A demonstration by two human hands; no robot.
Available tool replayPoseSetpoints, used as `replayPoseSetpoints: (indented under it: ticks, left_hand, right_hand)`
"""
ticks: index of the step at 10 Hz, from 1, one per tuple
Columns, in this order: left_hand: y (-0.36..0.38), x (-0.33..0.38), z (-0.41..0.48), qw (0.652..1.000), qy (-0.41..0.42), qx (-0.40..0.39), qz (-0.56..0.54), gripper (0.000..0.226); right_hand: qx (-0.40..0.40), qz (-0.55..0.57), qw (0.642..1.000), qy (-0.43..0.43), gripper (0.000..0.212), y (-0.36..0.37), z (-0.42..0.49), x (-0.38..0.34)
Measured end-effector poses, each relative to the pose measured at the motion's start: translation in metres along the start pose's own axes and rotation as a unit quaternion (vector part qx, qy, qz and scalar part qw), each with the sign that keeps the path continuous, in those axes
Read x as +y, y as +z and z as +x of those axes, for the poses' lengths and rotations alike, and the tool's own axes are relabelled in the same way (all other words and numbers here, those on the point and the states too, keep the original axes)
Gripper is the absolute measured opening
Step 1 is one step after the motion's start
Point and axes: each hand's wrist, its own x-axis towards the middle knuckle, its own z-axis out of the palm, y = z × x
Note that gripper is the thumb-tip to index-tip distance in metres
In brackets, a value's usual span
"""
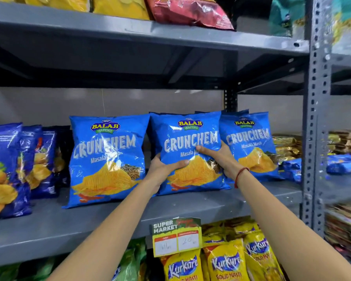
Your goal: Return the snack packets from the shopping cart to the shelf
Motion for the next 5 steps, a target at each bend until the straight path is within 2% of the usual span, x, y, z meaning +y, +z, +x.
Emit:
replayPoseSetpoints:
  ticks: [3, 4, 5]
  left_hand:
    - [0.007, -0.005, -0.007, 0.999, 0.008, 0.046, 0.018, 0.075]
    - [0.009, -0.006, -0.012, 0.995, 0.012, 0.078, 0.064, 0.083]
    - [0.012, -0.005, -0.033, 0.985, 0.04, 0.113, 0.127, 0.081]
  right_hand:
    - [0.023, -0.002, 0.999, -0.022, 0.052, 0.002, -0.001, 0.006]
    - [0.046, -0.01, 0.999, -0.026, 0.07, 0.003, -0.007, 0.01]
    - [0.111, -0.022, 0.993, -0.037, 0.085, 0.0, -0.024, 0.005]
